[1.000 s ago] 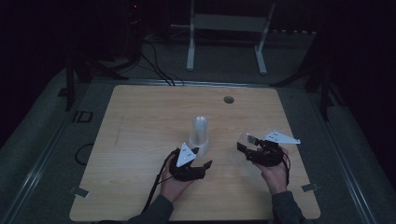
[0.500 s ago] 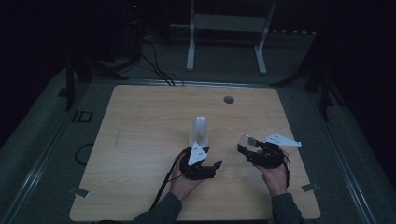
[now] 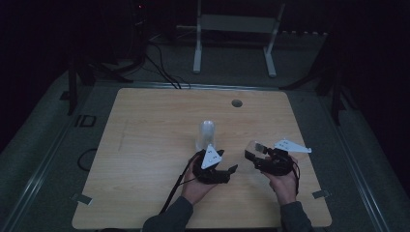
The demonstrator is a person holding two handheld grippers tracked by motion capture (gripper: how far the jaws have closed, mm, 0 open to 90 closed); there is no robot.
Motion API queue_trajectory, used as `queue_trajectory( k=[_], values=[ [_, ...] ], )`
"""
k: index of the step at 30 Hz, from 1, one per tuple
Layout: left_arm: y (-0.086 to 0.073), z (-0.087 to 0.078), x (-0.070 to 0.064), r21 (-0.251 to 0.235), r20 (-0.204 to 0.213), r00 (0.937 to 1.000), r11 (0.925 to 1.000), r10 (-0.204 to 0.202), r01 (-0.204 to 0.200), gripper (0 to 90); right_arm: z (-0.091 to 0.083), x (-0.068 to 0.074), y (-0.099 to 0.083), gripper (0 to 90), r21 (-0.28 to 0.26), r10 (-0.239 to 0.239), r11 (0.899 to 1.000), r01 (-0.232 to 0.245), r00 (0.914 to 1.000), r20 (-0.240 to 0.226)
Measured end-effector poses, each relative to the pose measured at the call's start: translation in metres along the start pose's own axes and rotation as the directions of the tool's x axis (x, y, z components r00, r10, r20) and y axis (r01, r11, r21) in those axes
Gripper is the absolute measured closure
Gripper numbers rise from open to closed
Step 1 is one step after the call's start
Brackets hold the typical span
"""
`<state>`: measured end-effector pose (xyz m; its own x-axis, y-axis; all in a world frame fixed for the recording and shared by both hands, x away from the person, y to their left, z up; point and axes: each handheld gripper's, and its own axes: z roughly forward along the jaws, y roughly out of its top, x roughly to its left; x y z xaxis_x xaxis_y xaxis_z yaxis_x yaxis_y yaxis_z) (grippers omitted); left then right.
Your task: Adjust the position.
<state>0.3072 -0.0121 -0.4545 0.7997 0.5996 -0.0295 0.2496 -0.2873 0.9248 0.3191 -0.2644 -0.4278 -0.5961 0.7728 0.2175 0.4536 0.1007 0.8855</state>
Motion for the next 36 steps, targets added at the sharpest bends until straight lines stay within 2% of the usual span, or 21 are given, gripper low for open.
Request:
queue_trajectory(
  k=[8,19,25,27,36],
  values=[
    [0.005,0.004,-0.003,-0.02,0.024,0.9994,0.9994,0.027,-0.027,27.9,0.001,0.001,0.0,38.1,-0.001,0.007,1.0,-0.007,0.9999,-0.01],
    [0.008,0.009,-0.006,-0.03,0.029,0.9987,0.9987,0.043,-0.042,25.2,0.0,0.002,0.0,38.1,-0.013,0.026,1.0,-0.026,0.9991,-0.033],
    [0.01,0.01,-0.006,-0.035,0.024,0.9986,0.9983,0.048,-0.047,23.6,0.0,-0.001,0.0,38.3,-0.027,0.068,0.997,-0.07,0.995,-0.074],
    [0.01,0.011,-0.006,-0.039,0.025,0.9985,0.9981,0.049,-0.048,23.4,0.0,-0.003,-0.001,38.4,-0.035,0.099,0.994,-0.103,0.9898,-0.102],
    [0.012,0.013,-0.007,-0.055,0.025,0.9982,0.997,0.055,-0.053,20.8,0.001,-0.007,-0.002,38.4,-0.032,0.157,0.986,-0.162,0.9786,-0.134]
  ],
)
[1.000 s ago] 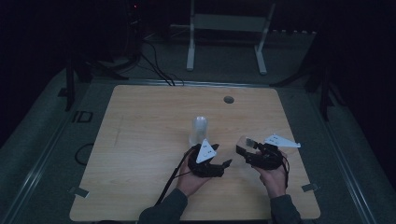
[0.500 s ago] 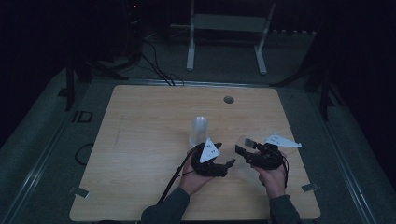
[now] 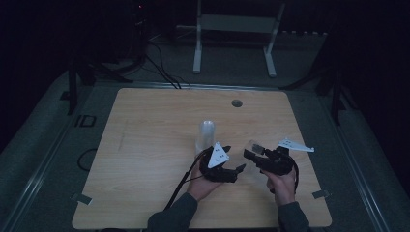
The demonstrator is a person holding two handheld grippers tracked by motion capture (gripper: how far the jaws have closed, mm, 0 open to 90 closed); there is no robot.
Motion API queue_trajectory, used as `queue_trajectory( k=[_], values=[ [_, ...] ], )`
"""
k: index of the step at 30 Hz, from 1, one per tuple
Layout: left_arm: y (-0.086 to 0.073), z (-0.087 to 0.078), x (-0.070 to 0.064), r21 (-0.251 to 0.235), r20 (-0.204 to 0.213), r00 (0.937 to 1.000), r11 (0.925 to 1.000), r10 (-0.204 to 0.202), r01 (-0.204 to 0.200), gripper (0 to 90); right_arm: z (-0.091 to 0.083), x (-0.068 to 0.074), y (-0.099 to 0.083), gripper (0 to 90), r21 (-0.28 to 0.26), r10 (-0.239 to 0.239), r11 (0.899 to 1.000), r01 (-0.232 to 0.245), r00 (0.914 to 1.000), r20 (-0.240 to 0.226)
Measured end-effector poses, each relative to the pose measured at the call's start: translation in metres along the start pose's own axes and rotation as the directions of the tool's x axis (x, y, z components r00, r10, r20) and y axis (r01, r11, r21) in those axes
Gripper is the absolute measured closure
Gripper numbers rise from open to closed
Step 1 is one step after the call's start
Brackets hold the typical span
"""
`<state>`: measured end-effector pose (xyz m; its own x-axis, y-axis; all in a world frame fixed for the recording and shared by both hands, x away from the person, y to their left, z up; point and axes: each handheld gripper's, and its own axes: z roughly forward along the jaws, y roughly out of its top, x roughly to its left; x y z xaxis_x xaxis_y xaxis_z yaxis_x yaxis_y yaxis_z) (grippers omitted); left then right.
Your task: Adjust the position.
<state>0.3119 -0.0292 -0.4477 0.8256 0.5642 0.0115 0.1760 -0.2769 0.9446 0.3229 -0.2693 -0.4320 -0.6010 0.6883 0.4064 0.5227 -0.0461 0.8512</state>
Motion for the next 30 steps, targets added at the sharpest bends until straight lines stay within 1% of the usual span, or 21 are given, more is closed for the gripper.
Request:
queue_trajectory(
  k=[5,8,12,17,24,26,27,30],
  values=[
    [0.001,0.001,-0.001,-0.002,0.002,1.0,1.0,0.004,-0.004,20.2,0.0,-0.002,0.0,38.4,-0.009,0.03,1.0,-0.03,0.9994,-0.018],
    [0.001,0.003,-0.001,-0.003,0.001,1.0,1.0,0.002,-0.002,19.7,-0.001,-0.004,-0.001,38.5,-0.009,0.045,0.999,-0.045,0.9988,-0.018],
    [0.001,0.004,-0.002,-0.004,0.002,1.0,1.0,0.003,-0.003,19.2,-0.001,-0.005,-0.001,38.9,-0.016,0.073,0.997,-0.073,0.9969,-0.03],
    [0.002,0.005,-0.003,-0.005,0.0,1.0,1.0,0.006,-0.006,18.9,-0.001,-0.006,-0.001,39.0,-0.017,0.089,0.996,-0.09,0.9955,-0.031],
    [0.001,0.009,-0.003,0.012,0.0,1.0,0.9999,0.008,-0.008,14.6,-0.001,-0.007,-0.001,39.1,-0.021,0.12,0.992,-0.121,0.9914,-0.053],
    [0.001,0.009,-0.003,0.012,0.0,1.0,0.9999,0.008,-0.008,14.4,-0.002,-0.007,-0.001,39.1,-0.022,0.122,0.992,-0.123,0.9911,-0.053],
    [0.001,0.011,-0.003,0.009,0.001,1.0,1.0,0.001,-0.001,14.3,-0.002,-0.007,-0.001,39.1,-0.025,0.13,0.991,-0.132,0.9894,-0.063],
    [0.0,0.012,-0.003,0.007,0.003,1.0,1.0,-0.003,0.003,14.3,-0.002,-0.007,-0.001,39.2,-0.026,0.141,0.989,-0.143,0.9872,-0.075]
  ],
)
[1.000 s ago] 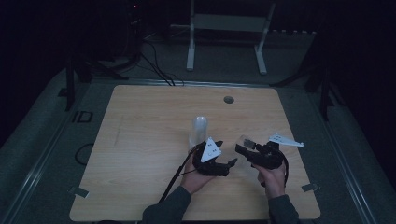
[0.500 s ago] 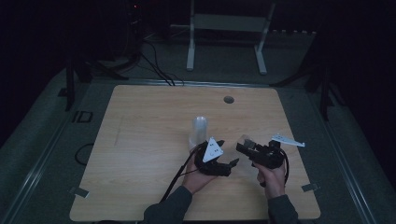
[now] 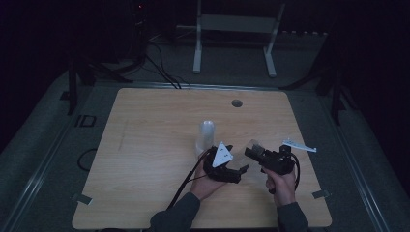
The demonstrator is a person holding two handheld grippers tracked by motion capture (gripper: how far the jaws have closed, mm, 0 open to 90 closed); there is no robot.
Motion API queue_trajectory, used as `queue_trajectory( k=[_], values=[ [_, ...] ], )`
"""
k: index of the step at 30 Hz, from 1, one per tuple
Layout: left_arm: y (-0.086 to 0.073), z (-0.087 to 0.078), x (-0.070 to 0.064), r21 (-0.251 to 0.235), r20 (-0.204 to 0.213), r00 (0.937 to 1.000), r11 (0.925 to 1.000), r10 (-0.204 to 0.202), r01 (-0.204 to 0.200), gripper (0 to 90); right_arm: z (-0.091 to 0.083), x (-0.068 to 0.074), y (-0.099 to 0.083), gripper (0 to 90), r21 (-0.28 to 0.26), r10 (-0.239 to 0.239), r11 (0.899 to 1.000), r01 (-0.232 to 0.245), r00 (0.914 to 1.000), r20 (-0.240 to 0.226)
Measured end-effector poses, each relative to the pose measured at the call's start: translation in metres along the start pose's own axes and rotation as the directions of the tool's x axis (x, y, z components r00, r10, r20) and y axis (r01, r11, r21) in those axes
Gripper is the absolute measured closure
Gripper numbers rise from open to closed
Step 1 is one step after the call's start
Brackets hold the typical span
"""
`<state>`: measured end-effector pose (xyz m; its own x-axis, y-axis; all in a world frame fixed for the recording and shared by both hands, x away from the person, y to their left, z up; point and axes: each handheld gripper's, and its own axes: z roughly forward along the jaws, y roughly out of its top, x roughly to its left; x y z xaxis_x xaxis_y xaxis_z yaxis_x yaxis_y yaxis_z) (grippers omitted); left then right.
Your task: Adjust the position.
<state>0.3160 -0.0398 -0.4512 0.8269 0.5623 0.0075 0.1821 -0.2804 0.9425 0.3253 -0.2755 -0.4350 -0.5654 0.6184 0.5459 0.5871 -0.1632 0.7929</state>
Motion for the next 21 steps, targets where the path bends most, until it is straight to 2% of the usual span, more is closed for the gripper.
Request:
queue_trajectory(
  k=[14,21],
  values=[
    [-0.002,0.007,-0.002,-0.025,0.018,0.9998,0.9997,-0.005,0.005,14.6,0.001,-0.003,-0.001,39.8,-0.006,0.056,0.998,-0.057,0.9973,-0.047],
    [-0.003,0.012,-0.003,-0.023,0.018,0.9997,0.9996,-0.014,0.014,14.9,0.0,-0.005,-0.001,40.3,-0.015,0.094,0.995,-0.095,0.9923,-0.081]
  ],
)
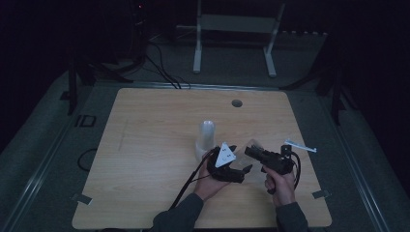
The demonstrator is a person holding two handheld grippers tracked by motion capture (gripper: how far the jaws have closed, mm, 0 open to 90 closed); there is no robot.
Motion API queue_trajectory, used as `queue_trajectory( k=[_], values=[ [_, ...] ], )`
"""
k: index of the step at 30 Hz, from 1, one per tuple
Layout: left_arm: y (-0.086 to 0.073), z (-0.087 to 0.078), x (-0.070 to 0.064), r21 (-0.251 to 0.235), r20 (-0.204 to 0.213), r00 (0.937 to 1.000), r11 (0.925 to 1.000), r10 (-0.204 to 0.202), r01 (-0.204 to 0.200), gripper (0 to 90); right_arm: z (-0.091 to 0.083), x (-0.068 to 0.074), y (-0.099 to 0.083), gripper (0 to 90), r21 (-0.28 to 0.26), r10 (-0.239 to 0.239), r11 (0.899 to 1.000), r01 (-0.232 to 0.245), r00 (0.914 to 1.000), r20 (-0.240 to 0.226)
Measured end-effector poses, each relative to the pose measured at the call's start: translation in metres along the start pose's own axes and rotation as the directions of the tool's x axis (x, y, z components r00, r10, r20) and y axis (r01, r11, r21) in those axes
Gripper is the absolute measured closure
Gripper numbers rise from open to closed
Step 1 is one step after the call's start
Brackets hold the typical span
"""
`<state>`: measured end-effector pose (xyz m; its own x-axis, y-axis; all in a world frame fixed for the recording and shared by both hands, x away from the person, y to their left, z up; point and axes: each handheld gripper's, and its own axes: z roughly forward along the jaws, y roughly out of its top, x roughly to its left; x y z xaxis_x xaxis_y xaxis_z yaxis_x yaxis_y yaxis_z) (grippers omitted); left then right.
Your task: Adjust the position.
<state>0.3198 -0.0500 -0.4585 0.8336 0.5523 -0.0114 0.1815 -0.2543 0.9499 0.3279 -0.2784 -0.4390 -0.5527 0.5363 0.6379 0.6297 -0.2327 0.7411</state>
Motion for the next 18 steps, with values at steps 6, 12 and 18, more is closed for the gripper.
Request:
queue_trajectory(
  k=[6,12,18],
  values=[
    [-0.0012,0.002,-0.0006,-0.003,0.004,1.0,1.0,-0.008,0.008,16.8,0.0002,-0.0023,-0.0008,40.6,-0.006,0.027,1.0,-0.027,0.9993,-0.024],
    [-0.0021,0.0037,-0.0018,-0.001,0.009,0.9999,1.0,-0.008,0.008,19.9,-0.0003,-0.0033,-0.0006,40.6,-0.011,0.043,0.999,-0.044,0.9982,-0.042],
    [-0.0021,0.0038,-0.003,-0.001,0.005,1.0,1.0,-0.003,0.003,23.5,0.0,-0.0038,-0.0007,40.7,-0.012,0.051,0.999,-0.052,0.9972,-0.055]
  ],
)
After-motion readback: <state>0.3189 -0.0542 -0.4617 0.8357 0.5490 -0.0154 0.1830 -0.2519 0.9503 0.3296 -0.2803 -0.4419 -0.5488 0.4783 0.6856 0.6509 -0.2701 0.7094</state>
